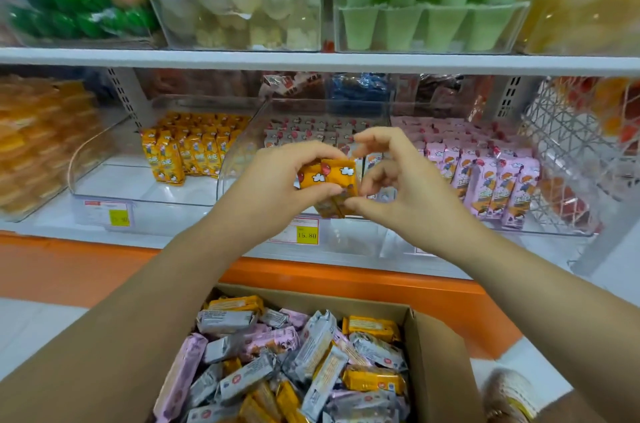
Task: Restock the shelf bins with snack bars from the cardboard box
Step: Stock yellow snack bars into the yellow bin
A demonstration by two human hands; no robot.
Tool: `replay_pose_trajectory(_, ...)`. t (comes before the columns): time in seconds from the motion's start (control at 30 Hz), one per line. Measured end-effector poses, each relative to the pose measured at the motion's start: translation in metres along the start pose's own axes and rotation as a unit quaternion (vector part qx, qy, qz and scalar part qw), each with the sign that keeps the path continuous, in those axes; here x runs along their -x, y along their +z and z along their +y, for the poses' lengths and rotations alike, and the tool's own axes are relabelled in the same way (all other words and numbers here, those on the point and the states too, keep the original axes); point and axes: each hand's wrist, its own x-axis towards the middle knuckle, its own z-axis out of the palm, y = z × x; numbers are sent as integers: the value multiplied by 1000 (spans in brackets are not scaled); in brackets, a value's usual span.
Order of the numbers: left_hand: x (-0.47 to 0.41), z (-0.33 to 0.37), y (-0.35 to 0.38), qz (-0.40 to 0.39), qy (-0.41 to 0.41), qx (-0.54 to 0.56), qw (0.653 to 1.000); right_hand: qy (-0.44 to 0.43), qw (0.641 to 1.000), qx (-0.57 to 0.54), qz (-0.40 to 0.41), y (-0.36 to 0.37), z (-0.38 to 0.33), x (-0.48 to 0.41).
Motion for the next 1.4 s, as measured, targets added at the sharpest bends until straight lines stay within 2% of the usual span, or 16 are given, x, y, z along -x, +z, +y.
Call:
replay_pose_trajectory(0.1,-2,-15,-16,58,-10,-25,998,-21,999,9,-24,9,3,-11)
replay_pose_trajectory(0.23,0,-39,-53,163,-42,-20,986,-33,998,42,-14,30,-1,-40)
replay_pose_trajectory(0.43,-5,-93,-83,215,-108,-70,968,-37,996,74,-23,69,-7,-95)
replay_pose_trajectory(0.53,-11,-123,-86,197,-132,-96,967,-17,996,79,-39,87,-3,-118)
replay_pose_trajectory(0.7,-36,-173,-81,105,-185,-134,968,21,995,77,-68,109,13,-152)
replay_pose_trajectory(0.9,-76,-210,-55,-67,-208,-166,961,62,992,55,-95,124,38,-178)
replay_pose_trajectory(1.03,-91,-235,-39,-134,-188,-170,958,72,990,43,-117,127,51,-185)
replay_pose_trajectory(1.13,-97,-247,-30,-140,-178,-185,956,75,989,37,-120,127,57,-188)
replay_pose_trajectory(1.3,-100,-257,-21,-66,-170,-175,968,82,989,23,-118,128,63,-189)
replay_pose_trajectory(1.4,-96,-262,-18,-64,-164,-184,967,86,988,19,-124,130,64,-186)
